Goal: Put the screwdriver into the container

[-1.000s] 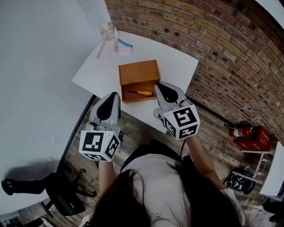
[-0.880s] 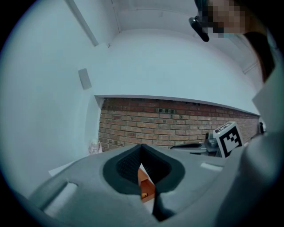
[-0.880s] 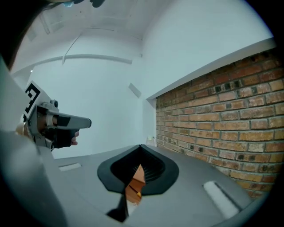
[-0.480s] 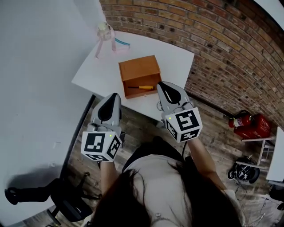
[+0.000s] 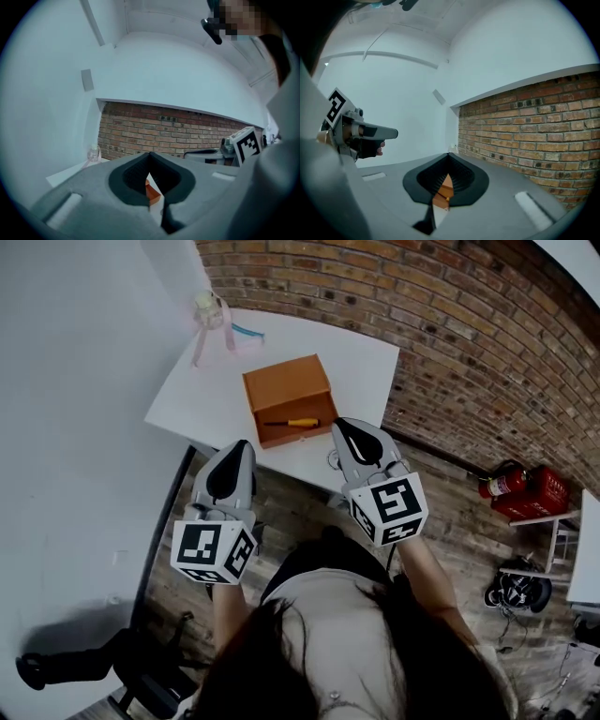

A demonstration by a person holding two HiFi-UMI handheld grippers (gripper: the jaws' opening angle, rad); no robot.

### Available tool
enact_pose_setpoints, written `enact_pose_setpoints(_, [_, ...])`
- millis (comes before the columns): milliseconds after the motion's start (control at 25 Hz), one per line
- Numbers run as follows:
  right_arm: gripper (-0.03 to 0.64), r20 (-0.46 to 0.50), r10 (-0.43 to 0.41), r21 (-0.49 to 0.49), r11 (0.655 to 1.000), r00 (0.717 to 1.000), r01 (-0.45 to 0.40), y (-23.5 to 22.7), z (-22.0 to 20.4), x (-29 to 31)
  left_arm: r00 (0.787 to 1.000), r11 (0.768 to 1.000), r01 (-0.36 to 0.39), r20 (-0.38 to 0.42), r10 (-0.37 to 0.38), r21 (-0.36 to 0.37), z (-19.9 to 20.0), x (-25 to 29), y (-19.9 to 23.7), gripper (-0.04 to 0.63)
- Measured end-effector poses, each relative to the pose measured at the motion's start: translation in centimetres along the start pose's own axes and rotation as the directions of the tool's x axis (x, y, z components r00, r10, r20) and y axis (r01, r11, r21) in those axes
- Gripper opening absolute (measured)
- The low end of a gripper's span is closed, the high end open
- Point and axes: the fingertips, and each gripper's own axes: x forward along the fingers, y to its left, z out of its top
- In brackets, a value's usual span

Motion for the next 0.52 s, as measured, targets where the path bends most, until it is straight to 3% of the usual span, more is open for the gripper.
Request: enact_pose_setpoints(520, [0.005,-0.006,-0.007,0.011,1.000,1.000,0.007,-2.1,-0.2,0.1,0.999,0.999,0.036,-0.001,-0.036,0.001,-0.1,2.5,-1.7,0.000])
